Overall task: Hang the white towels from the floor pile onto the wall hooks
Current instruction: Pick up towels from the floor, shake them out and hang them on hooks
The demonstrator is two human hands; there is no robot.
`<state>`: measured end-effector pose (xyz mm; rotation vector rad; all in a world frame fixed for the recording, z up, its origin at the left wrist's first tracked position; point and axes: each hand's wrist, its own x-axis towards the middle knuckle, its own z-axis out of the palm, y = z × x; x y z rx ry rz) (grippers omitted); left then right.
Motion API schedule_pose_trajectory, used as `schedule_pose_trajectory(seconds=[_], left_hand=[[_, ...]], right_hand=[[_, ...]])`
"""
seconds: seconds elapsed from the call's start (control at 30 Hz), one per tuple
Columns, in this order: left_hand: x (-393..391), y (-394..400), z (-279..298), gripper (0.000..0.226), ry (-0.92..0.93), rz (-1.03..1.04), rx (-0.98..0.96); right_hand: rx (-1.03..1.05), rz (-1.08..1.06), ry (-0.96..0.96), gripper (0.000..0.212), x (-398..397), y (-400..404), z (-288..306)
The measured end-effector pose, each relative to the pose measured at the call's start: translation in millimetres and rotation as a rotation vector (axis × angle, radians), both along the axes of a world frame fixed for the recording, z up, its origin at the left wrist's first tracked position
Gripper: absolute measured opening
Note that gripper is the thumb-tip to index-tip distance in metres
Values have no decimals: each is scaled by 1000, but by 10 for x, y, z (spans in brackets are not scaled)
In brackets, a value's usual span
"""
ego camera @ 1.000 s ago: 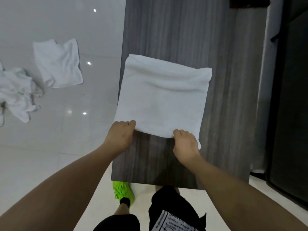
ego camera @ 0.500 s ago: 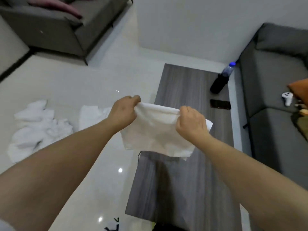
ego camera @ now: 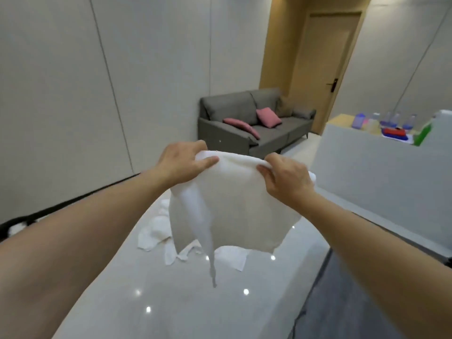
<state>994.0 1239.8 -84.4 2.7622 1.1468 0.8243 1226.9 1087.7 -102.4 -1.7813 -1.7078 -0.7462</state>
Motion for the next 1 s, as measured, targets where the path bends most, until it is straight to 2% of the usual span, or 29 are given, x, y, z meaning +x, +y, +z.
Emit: schedule_pose_trajectory(seconds=[0.13,0.3,0.43,0.57,0.77,1.0], left_hand=[[-1506,191,316,24,-40,176,43],[-3149,231,538,13,-163,466,85],[-4340,189,597,14,-178,705,106],[-5480,142,642,26,-217,917,139],[-7005,76,884,16,-199,1193,143],[-8345,-218,1228,13,-165,1537,162]], right_hand=[[22,227,11,22,-1217,743,308],[74,472,29,21,-2757,1521,549],[91,695,45,18,-3991,2092,659],[120,914,42,16,-5257,2610,709],[141,1233,86,24,-7162,3247,852],[91,1526,136,26,-9187,3521,1143]])
